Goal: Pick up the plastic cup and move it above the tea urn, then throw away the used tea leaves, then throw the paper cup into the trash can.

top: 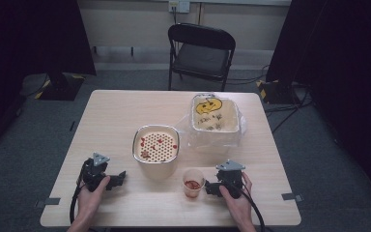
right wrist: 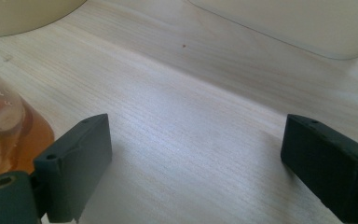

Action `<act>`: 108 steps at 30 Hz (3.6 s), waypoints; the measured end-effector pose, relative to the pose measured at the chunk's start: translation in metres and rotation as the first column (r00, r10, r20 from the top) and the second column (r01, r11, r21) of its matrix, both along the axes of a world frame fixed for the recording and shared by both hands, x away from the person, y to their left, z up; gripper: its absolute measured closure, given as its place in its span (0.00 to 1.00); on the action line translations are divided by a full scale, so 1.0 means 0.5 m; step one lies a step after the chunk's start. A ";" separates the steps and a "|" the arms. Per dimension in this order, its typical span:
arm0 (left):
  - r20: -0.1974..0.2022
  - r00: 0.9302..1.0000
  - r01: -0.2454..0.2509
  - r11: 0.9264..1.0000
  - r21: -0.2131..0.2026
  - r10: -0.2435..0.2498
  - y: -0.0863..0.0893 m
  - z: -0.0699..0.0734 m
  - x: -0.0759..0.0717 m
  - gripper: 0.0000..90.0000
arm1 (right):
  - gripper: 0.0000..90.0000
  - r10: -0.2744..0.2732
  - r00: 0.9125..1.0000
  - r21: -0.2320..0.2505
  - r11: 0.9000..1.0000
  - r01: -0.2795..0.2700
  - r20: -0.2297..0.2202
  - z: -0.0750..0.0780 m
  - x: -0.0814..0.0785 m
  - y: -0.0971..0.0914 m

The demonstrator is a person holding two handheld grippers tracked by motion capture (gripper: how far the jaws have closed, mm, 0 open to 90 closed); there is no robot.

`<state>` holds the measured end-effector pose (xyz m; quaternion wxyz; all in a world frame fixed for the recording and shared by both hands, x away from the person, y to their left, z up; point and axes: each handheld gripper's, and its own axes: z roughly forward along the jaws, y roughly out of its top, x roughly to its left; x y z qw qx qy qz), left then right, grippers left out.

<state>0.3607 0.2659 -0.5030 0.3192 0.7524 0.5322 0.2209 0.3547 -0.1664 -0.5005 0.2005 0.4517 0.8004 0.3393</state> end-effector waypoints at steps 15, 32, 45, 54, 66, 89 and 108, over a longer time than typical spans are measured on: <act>0.000 1.000 -0.001 1.000 0.002 0.001 0.000 0.000 0.000 0.00 | 0.14 -0.024 1.000 0.004 1.000 0.024 -0.001 0.002 -0.008 0.003; 0.001 1.000 -0.001 1.000 0.002 0.001 0.000 0.000 0.000 0.00 | 0.15 0.068 0.996 0.080 0.995 -0.063 -0.059 0.028 -0.028 -0.008; 0.001 1.000 -0.001 1.000 0.002 0.001 0.000 0.000 0.000 0.00 | 0.17 0.204 0.975 0.136 0.972 -0.192 -0.086 0.036 -0.070 -0.007; 0.001 1.000 -0.002 1.000 0.002 0.002 0.000 0.000 0.000 0.00 | 0.16 0.273 0.957 0.165 0.953 -0.255 -0.095 0.032 -0.072 0.030; 0.001 1.000 -0.002 1.000 0.002 0.002 0.000 0.000 0.000 0.00 | 0.17 0.304 0.951 0.190 0.938 -0.289 -0.053 0.042 -0.048 0.080; 0.001 1.000 -0.001 1.000 0.002 0.001 0.000 0.000 0.000 0.00 | 0.42 0.297 0.954 0.214 0.931 -0.296 0.032 0.067 -0.027 0.092; 0.000 1.000 -0.001 1.000 0.002 0.001 0.000 0.000 0.000 0.00 | 0.43 0.275 0.954 0.277 0.913 -0.298 0.120 0.203 -0.006 0.063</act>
